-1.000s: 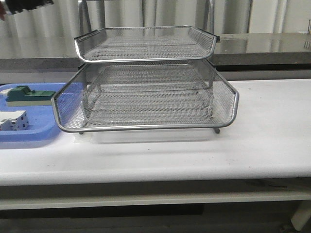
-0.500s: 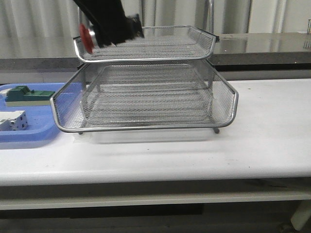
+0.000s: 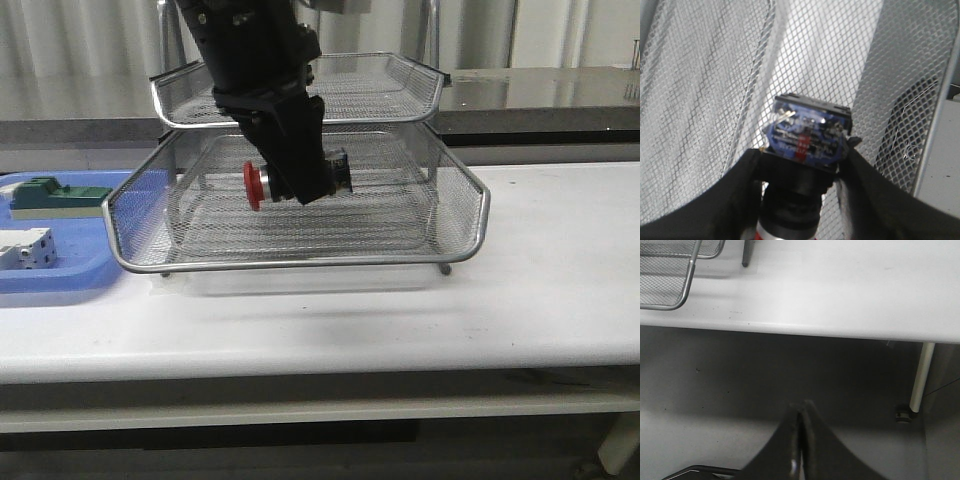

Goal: Place button on rack with both arms
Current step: 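Lower the button into the pulled-out middle tray and open the left gripper, then withdraw the left gripper upward and hold still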

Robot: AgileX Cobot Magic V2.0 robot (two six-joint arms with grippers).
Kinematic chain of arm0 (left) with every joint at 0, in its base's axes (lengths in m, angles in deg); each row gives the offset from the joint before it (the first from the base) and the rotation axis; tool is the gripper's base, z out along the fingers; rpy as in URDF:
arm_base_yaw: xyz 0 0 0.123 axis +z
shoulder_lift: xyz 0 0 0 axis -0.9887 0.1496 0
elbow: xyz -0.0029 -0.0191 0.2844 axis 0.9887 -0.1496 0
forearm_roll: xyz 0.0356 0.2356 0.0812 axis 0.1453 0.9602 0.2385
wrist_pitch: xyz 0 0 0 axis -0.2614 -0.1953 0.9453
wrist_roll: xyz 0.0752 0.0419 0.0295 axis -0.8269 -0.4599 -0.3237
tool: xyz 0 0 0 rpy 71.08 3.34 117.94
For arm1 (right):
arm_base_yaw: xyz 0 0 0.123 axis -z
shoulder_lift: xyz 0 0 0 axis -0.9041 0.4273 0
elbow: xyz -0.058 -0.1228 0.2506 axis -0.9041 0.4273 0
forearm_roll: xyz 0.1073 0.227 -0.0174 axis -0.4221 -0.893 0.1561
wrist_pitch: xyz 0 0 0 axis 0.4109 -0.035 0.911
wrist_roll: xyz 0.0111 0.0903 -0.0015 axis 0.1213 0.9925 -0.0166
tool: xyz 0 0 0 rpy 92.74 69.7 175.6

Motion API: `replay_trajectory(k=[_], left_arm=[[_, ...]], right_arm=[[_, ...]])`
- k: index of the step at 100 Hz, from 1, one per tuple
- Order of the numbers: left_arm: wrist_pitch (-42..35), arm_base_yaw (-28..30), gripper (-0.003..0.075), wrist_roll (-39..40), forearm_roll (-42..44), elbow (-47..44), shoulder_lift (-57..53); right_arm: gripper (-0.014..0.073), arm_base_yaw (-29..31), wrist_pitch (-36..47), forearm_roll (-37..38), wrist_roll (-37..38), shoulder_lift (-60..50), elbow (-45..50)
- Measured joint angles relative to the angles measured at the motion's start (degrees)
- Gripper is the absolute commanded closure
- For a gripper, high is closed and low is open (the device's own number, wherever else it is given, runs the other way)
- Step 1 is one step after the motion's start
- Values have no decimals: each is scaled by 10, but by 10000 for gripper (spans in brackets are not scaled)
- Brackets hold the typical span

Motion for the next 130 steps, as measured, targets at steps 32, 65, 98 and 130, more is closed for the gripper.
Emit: replay_trajectory(k=[32, 65, 98, 130], left_arm=[[-2, 0, 429, -2, 2, 0, 2], [-2, 0, 189, -2, 2, 0, 2], [5, 0, 191, 1, -5, 0, -6], [56, 1, 195, 67, 5, 0, -102]], right_arm=[[660, 0, 0, 0, 0, 0, 0], [660, 0, 0, 0, 0, 0, 0], [660, 0, 0, 0, 0, 0, 0], [660, 0, 0, 0, 0, 0, 0]])
